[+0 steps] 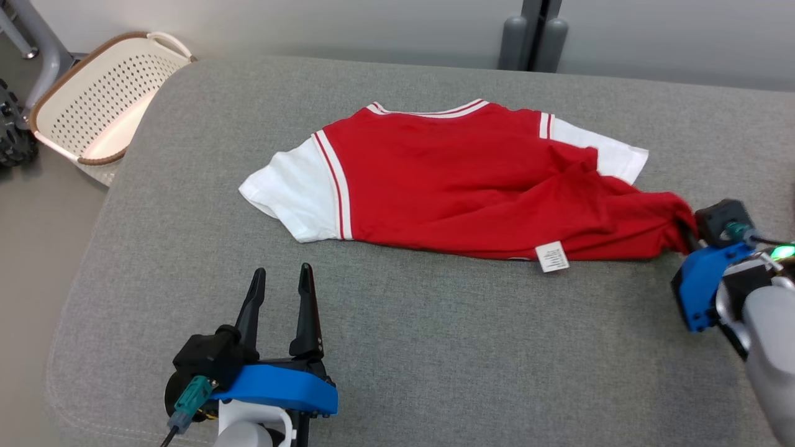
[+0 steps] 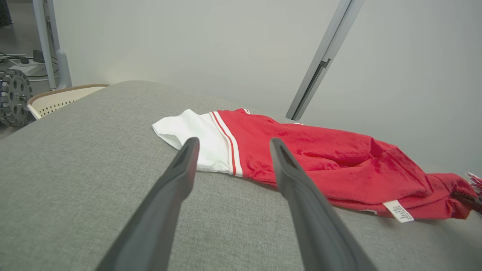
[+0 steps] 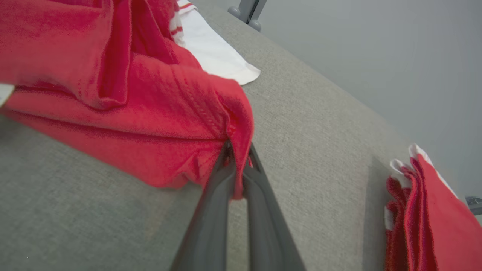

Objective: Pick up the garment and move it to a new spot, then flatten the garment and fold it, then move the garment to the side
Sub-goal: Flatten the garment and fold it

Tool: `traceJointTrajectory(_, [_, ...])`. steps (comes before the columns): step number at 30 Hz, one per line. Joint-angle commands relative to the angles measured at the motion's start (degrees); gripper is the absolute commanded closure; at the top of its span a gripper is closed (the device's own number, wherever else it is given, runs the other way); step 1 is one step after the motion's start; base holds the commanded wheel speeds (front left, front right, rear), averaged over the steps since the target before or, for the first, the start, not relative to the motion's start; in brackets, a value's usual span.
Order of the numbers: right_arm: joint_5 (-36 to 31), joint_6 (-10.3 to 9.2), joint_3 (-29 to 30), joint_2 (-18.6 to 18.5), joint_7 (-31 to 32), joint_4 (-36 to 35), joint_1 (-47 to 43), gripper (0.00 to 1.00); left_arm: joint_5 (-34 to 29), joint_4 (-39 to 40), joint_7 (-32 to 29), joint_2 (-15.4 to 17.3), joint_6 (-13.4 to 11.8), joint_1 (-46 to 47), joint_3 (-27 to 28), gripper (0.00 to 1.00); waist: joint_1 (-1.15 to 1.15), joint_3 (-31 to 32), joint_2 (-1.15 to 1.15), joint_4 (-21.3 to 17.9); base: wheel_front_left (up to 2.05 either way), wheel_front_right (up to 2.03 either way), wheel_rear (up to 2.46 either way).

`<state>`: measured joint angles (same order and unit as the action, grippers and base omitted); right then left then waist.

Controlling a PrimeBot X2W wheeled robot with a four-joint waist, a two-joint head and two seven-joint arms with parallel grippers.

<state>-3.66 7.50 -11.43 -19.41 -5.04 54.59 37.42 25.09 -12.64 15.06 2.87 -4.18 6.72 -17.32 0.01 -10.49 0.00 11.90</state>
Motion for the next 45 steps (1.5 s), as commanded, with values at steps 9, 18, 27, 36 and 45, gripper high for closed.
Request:
traceJointTrajectory(9, [2.6,-0.01,1.1,-6.3,-0.6,4.8,8.8,0.62,-1.2,0.2,0.2,0.0,0.1,2.5,-0.9,0.0,-0.01,-3.8,0.0,1.5,0.0,0.0,0.0])
traceJointTrajectory(18, [3.4,-0.01,0.0,-4.1,-5.4,8.1,9.4,0.0,-1.7,-0.3,0.2,0.0,0.1,2.4,-0.5,0.0,-0.01,-1.5,0.0,-2.0,0.0,0.0,0.0])
traceJointTrajectory(27, [8.1,0.0,-2.5,1.4,-8.9,3.8,6.6,0.0,-1.8,0.6,0.2,0.0,-0.1,1.6,-0.4,0.0,-0.01,-0.3,0.0,-4.2,0.0,0.0,0.0])
traceJointTrajectory(36, [11.8,0.0,-8.1,3.3,-4.7,5.3,8.6,0.0,-2.0,0.7,0.2,0.0,0.1,3.3,-0.9,0.0,-0.01,-4.1,0.0,-1.1,0.0,0.0,0.0])
traceJointTrajectory(45, [12.9,0.0,-8.9,3.1,-5.9,8.8,9.8,0.85,-1.5,0.6,0.2,0.0,-0.4,3.5,-0.4,0.0,-0.01,-4.8,0.0,0.5,0.0,0.0,0.0])
